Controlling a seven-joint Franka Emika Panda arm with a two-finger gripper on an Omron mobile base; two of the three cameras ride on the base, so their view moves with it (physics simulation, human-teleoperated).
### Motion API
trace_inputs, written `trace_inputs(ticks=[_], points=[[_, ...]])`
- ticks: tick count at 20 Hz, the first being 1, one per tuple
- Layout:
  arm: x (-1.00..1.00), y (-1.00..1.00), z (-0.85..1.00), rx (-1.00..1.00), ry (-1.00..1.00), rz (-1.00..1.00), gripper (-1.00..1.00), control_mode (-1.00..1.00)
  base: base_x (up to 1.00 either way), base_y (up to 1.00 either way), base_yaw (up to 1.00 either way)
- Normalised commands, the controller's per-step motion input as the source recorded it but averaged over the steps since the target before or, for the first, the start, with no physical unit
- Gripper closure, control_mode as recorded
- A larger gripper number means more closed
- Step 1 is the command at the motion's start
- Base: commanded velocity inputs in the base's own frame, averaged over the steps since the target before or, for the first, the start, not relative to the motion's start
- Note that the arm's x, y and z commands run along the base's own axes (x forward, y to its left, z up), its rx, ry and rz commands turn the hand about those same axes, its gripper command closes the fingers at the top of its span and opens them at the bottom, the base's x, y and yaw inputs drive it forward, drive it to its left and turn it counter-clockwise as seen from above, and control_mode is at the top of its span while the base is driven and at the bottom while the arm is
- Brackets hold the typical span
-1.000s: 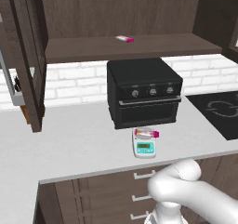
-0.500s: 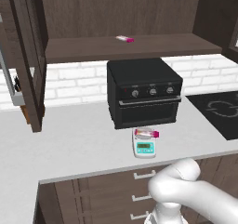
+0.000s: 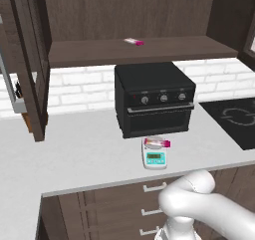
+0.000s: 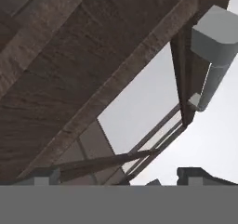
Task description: Pick the bar and place it on the digital scale for weighing, and close the cabinet.
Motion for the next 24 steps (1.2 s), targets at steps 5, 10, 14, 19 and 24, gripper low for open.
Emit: trace_inputs(ticks=[5, 10, 14, 19, 24], points=[[-0.21, 1.0, 0.38, -0.32, 0.1, -0.19, -1.0, -1.0, 0.0, 0.0, 0.0], [0.06, 1.0, 0.3, -0.18, 0.12, -0.28, -1.0, -1.0, 0.0, 0.0, 0.0], [0.26, 1.0, 0.09, -0.13, 0.21, -0.27, -1.0, -1.0, 0.0, 0.0, 0.0], [0.51, 1.0, 0.0, -0.11, 0.26, -0.26, -1.0, -1.0, 0.0, 0.0, 0.0], [0.77, 1.0, 0.24, -0.13, 0.11, -0.15, -1.0, -1.0, 0.0, 0.0, 0.0]])
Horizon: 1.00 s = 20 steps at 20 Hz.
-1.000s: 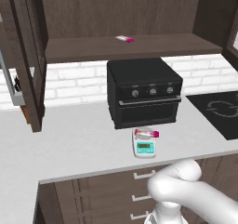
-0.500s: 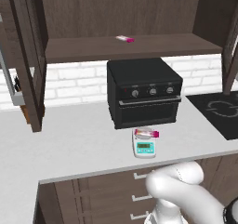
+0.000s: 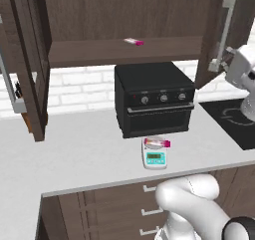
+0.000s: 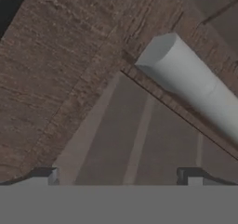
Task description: Pick the bar and place it on the digital scale for weighing, and close the cabinet.
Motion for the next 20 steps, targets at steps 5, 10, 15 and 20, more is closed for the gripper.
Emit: trace_inputs(ticks=[5, 10, 15, 20], points=[[0.88, 0.87, 0.26, -0.11, 0.09, -0.06, -1.0, -1.0, 0.0, 0.0, 0.0], [1.0, 0.66, 0.02, -0.09, 0.17, -0.01, -1.0, -1.0, 0.0, 0.0, 0.0], [0.78, 0.35, 0.0, -0.04, 0.06, 0.0, -1.0, -1.0, 0.0, 0.0, 0.0], [0.63, 0.18, 0.0, -0.02, 0.0, 0.0, -1.0, -1.0, 0.0, 0.0, 0.0]])
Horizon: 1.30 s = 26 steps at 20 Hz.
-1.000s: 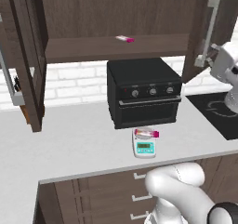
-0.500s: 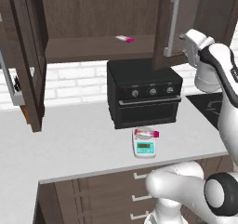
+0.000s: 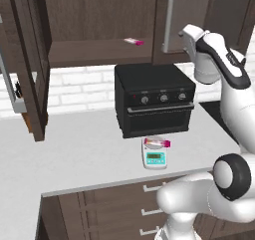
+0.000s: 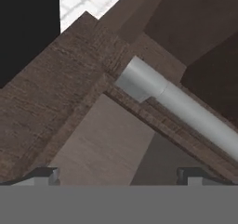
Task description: Pick the bar and place it on the digital scale for weighing, and close the cabinet.
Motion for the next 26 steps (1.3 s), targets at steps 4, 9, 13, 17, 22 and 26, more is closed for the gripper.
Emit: trace_inputs(ticks=[4, 9, 13, 17, 22, 26], points=[[0.67, 0.19, 0.0, -0.01, 0.0, 0.0, -1.0, -1.0, 0.0, 0.0, 0.0], [0.57, 0.17, 0.0, 0.0, 0.0, 0.0, -1.0, -1.0, 0.0, 0.0, 0.0], [0.1, 0.02, 0.0, 0.0, 0.0, 0.0, -1.0, -1.0, 0.0, 0.0, 0.0], [-0.74, 0.0, 0.25, 0.0, 0.0, -0.01, -1.0, -1.0, 0.0, 0.0, 0.0], [-0.89, -0.01, 0.26, -0.02, 0.0, 0.0, -1.0, -1.0, 0.0, 0.0, 0.0], [-0.81, 0.04, 0.53, -0.16, 0.1, 0.01, -1.0, -1.0, 0.0, 0.0, 0.0]])
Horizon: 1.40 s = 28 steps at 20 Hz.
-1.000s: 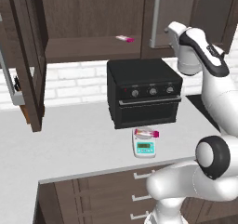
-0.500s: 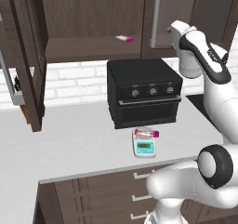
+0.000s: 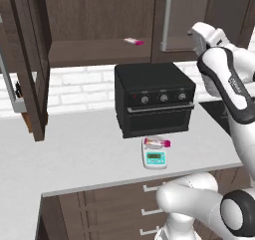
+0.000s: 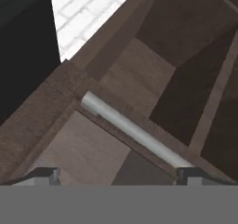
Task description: Pick the bar and place it on the digital scale for weighing, and close the cabinet.
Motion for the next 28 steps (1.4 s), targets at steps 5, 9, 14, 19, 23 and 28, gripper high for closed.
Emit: trace_inputs(ticks=[5, 9, 14, 19, 23, 28], points=[[-0.54, 0.05, 0.74, -0.32, 0.27, 0.04, -1.0, -1.0, 0.0, 0.0, 0.0], [-0.37, 0.26, 0.33, -0.34, 0.19, 0.02, -1.0, -1.0, 0.0, 0.0, 0.0], [-0.37, 0.74, -0.4, -0.03, 0.05, 0.02, -1.0, -1.0, 0.0, 0.0, 0.0], [-0.36, 0.89, -0.75, -0.03, 0.0, 0.0, -1.0, -1.0, 0.0, 0.0, 0.0], [-0.48, 0.71, -0.99, -0.12, -0.06, 0.02, -1.0, -1.0, 0.0, 0.0, 0.0], [-0.54, 0.39, -0.87, -0.13, -0.03, 0.08, -1.0, -1.0, 0.0, 0.0, 0.0]])
